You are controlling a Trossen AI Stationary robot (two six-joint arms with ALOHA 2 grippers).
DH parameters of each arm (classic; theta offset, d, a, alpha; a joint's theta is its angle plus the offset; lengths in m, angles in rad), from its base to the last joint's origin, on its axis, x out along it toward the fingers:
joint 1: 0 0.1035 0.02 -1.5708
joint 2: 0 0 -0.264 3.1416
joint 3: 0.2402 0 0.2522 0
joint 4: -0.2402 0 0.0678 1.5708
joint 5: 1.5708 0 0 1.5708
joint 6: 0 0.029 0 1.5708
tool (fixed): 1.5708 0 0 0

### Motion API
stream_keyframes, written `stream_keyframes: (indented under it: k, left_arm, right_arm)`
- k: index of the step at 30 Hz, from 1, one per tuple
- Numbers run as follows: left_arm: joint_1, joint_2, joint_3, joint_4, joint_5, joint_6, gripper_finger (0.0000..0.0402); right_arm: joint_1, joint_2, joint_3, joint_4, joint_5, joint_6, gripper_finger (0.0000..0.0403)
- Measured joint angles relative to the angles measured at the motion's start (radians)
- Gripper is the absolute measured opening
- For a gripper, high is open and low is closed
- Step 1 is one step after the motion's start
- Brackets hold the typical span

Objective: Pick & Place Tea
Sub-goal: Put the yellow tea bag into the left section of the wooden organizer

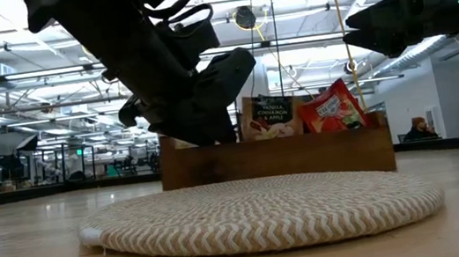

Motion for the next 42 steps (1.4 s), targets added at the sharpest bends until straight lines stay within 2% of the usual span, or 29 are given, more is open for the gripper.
stream_keyframes:
  k: [4,9,20,23,25,27,29,31,33,34,38,42]
  left_arm:
    - [0.0,-0.001,0.006,0.0,0.016,0.039,0.0206]
    - [0.0,-0.005,0.03,-0.004,0.033,0.134,0.0233]
    - [0.0,-0.093,0.071,-0.049,0.076,0.302,0.0239]
    - [0.005,-0.125,0.07,-0.14,0.098,0.296,0.0239]
    - [0.018,-0.149,0.07,-0.167,0.149,0.281,0.0237]
    - [0.043,-0.172,0.07,-0.218,0.222,0.285,0.0221]
    - [0.071,-0.191,0.071,-0.222,0.306,0.316,0.0182]
    - [0.104,-0.204,0.076,-0.258,0.381,0.353,0.0122]
    - [0.137,-0.209,0.103,-0.279,0.457,0.408,0.0045]
    - [0.151,-0.211,0.121,-0.288,0.49,0.437,0.0023]
    - [0.198,-0.195,0.197,-0.315,0.619,0.535,0.0004]
    - [0.217,-0.126,0.208,-0.35,0.704,0.558,0.0003]
  right_arm:
    - [0.0,0.0,0.0,0.0,0.0,0.0,0.0278]
    - [0.0,0.0,0.0,0.0,0.0,0.0,0.0278]
    - [0.0,0.002,0.0,0.002,0.0,0.0,0.0279]
    - [0.0,0.008,0.0,0.003,0.0,0.0,0.0278]
    - [0.0,0.007,0.0,0.003,0.0,0.0,0.0277]
    - [0.0,0.013,0.0,0.007,0.0,0.0,0.0278]
    - [0.0,0.012,0.0,0.009,0.0,0.0,0.0279]
    - [0.0,0.019,0.0,0.014,0.0,0.0,0.0278]
    - [0.0,0.017,0.0,0.012,0.0,0.0,0.0277]
    - [0.0,0.021,0.0,0.013,0.0,0.0,0.0277]
    - [0.0,0.024,0.0,0.015,0.0,0.0,0.0279]
    - [0.0,0.025,0.0,0.016,0.0,0.0,0.0278]
